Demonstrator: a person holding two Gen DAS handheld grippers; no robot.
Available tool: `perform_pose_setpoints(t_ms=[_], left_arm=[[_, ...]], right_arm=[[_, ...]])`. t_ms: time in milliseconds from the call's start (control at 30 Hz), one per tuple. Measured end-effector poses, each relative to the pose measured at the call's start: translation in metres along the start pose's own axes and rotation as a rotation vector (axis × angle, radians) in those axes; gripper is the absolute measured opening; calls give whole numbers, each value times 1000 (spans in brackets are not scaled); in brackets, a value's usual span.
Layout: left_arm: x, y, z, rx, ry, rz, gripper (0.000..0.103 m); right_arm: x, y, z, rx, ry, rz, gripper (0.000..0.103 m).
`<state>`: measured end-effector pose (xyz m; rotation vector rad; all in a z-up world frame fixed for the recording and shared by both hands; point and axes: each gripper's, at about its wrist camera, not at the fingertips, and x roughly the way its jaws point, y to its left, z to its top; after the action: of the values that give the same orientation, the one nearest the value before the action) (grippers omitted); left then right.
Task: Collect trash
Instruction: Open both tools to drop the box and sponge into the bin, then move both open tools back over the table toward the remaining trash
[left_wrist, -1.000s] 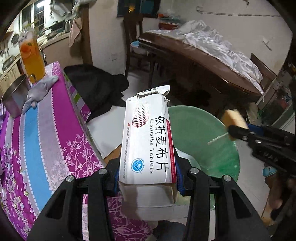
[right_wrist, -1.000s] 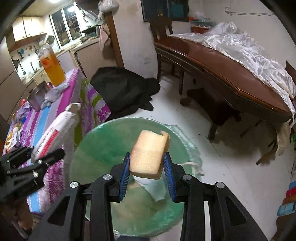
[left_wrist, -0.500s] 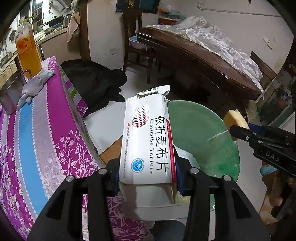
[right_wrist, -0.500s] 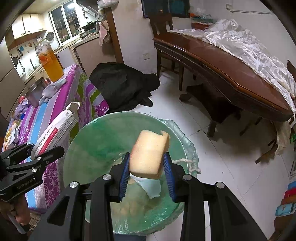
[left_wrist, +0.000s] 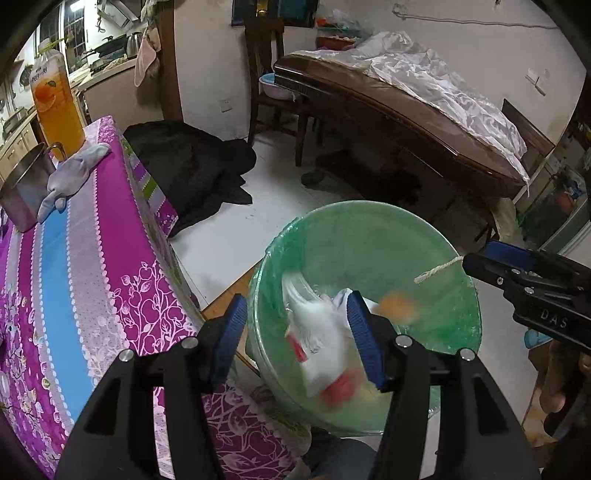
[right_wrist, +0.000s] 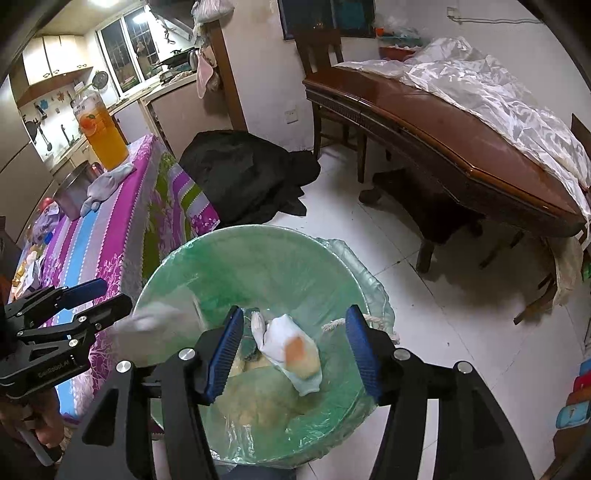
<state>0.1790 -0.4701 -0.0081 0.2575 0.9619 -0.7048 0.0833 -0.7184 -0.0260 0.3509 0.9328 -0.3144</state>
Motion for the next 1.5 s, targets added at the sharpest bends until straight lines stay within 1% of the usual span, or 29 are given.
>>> perform_pose_setpoints(t_ms=[333, 467, 533, 600, 733, 833, 900, 967, 1000, 1033, 1200, 1267, 1367, 1500], left_arm=[[-3, 1, -3, 0, -4, -3, 54], [-8, 4, -5, 2, -13, -1, 54], [-12, 9, -8, 2, -19, 3, 54], [-16, 16, -11, -1, -28, 15, 54], [-26, 33, -20, -5, -53, 42, 54], [-35, 45, -28, -2, -70, 74, 54], [-41, 55, -32, -7, -83, 93, 56], [-50, 69, -37, -17, -101, 111, 59], [-54, 77, -41, -25, -108, 121, 59], [-61, 89, -45, -39, -119, 139, 59], [-86, 143, -65, -113, -142, 207, 60], [-97, 174, -78, -161, -144, 240, 60], [-111, 220, -99, -236, -138, 293, 60], [-142, 291, -139, -382, -138, 368, 60]], right_arm=[[-6, 1, -3, -1, -5, 3, 58], [-16, 8, -6, -16, -36, 2, 60], [-26, 16, -9, -35, -77, -2, 67], [-40, 29, -15, -54, -143, -15, 71], [-63, 56, -29, -85, -250, -36, 73], [-77, 80, -41, -106, -325, -35, 74], [-84, 95, -48, -118, -370, -32, 76], [-91, 113, -57, -132, -412, -14, 79], [-92, 119, -61, -136, -421, -8, 83], [-93, 130, -64, -144, -431, 7, 84], [-89, 174, -71, -189, -431, 89, 84], [-86, 197, -72, -220, -425, 134, 84], [-82, 227, -73, -259, -418, 175, 84], [-73, 267, -74, -313, -396, 232, 84]])
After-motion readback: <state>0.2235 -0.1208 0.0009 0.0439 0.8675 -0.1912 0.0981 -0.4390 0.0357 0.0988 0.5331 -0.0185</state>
